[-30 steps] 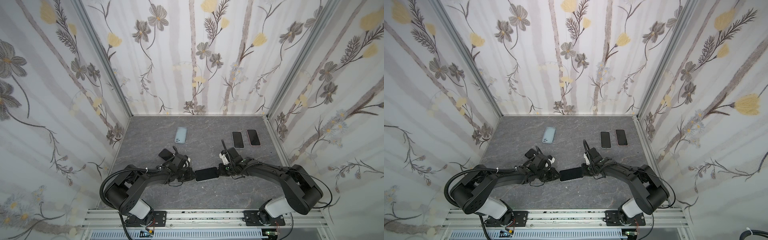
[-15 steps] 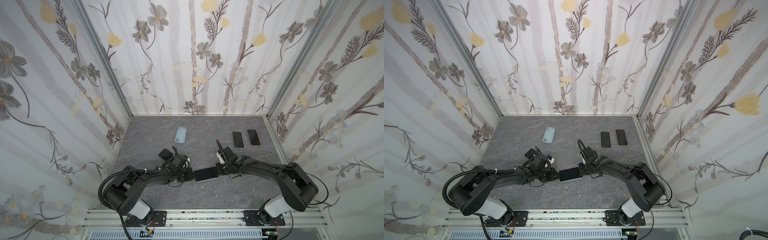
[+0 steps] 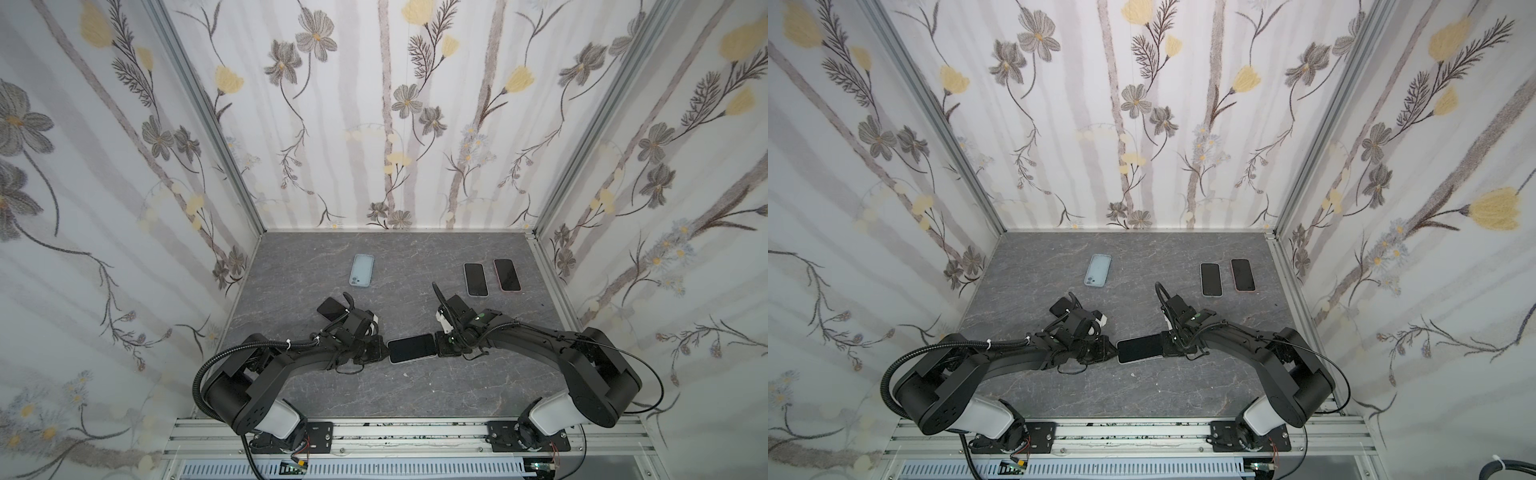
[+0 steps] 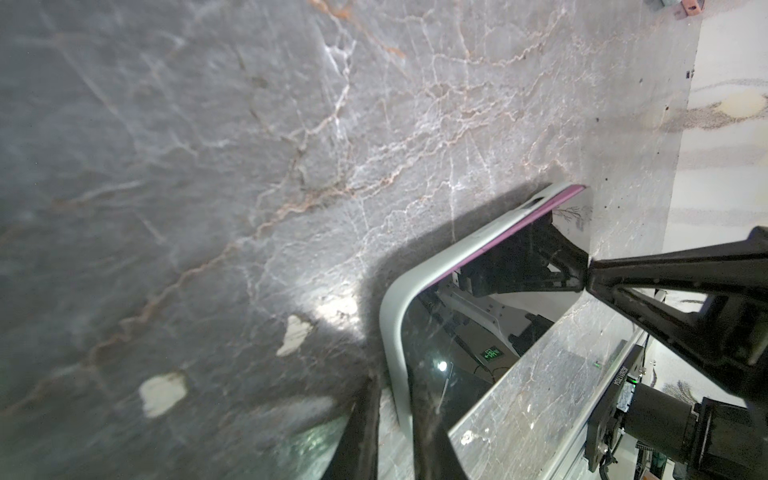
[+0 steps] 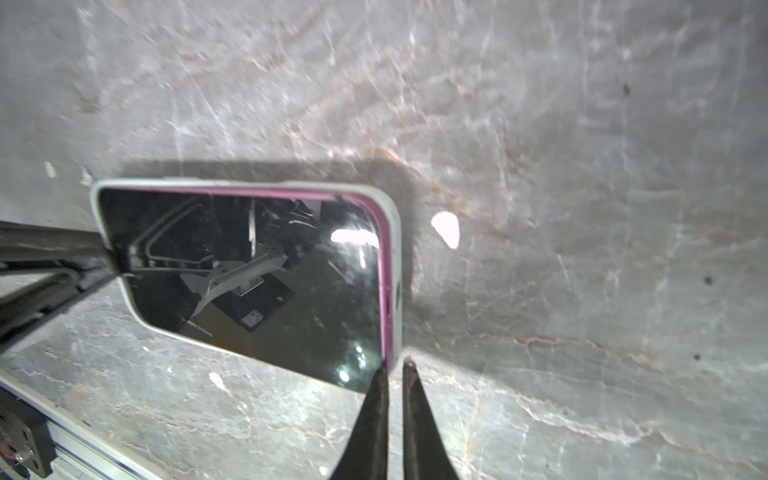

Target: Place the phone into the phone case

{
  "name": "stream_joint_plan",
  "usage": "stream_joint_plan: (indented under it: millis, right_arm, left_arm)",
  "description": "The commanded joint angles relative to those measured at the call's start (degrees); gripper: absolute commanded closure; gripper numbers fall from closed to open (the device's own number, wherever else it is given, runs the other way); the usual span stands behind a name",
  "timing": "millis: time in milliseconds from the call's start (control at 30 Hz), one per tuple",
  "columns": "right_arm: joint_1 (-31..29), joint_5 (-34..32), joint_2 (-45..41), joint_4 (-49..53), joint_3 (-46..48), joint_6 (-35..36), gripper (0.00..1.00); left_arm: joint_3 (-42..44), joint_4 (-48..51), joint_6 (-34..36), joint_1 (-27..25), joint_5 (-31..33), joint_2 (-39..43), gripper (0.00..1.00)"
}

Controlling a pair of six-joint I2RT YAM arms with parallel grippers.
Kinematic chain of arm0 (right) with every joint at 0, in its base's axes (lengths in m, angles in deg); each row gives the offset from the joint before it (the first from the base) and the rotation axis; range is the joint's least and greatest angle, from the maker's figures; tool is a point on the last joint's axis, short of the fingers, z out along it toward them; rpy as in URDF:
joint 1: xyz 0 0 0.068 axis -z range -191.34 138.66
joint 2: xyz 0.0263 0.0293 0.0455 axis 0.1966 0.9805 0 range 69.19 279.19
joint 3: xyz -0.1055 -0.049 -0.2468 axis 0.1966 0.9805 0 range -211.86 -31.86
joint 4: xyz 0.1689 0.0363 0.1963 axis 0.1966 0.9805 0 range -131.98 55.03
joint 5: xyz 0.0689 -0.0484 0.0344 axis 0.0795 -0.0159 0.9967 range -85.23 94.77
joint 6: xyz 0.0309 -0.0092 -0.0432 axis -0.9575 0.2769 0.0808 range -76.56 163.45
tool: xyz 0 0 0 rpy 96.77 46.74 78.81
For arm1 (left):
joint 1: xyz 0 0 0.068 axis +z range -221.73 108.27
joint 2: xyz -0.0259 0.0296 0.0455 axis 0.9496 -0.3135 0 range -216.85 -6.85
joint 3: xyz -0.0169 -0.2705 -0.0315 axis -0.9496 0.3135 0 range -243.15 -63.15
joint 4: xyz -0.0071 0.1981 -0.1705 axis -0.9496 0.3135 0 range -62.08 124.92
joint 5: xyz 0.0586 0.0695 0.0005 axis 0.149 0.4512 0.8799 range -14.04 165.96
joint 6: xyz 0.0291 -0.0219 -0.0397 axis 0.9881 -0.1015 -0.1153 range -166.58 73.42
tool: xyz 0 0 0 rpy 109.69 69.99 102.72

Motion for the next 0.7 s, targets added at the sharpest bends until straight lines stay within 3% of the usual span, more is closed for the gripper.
stream_joint_plan:
  millis: [0, 667]
  right_arm:
    - [0.1, 0.7, 0.0, 0.4, 0.8, 0.0, 0.90]
    - [0.0, 0.1, -2.2, 0.4, -1.3, -0.4, 0.88]
  left_arm:
    - [0.1, 2.1, 0.4, 0.0, 1.6, -0.3, 0.83]
    - [0.0, 1.9, 0.3, 0.1, 1.4, -0.4, 0.84]
